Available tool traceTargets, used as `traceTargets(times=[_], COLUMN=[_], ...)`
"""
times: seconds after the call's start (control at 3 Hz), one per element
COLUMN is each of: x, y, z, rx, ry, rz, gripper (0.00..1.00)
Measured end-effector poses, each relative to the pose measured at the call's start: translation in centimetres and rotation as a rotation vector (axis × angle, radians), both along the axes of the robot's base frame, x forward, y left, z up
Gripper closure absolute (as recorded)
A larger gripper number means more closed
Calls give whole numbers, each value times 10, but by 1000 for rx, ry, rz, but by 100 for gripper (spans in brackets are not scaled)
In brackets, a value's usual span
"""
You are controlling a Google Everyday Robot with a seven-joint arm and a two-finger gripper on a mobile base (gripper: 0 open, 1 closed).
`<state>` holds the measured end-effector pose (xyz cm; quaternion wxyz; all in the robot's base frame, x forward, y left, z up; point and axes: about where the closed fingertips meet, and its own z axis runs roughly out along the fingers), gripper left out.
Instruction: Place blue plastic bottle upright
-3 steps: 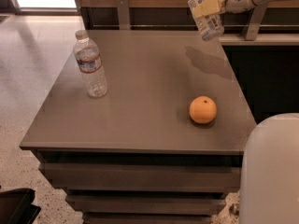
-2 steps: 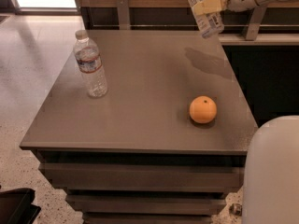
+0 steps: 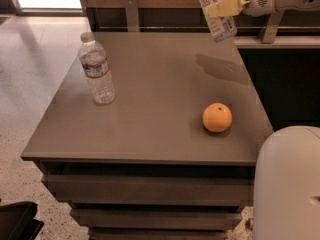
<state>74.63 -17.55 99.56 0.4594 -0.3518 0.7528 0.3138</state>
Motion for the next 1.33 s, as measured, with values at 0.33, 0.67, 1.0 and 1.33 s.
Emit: traceTargets(times=[0.33,0.67,1.0,1.33], x=[0,0,-6,-25], y=[1,3,6,8], z=[2,3,13,27], rx=[5,31,155,298], ry=[-4,-13,-86,-188], rz=[4,18,89,210], gripper=[100,100,100,100])
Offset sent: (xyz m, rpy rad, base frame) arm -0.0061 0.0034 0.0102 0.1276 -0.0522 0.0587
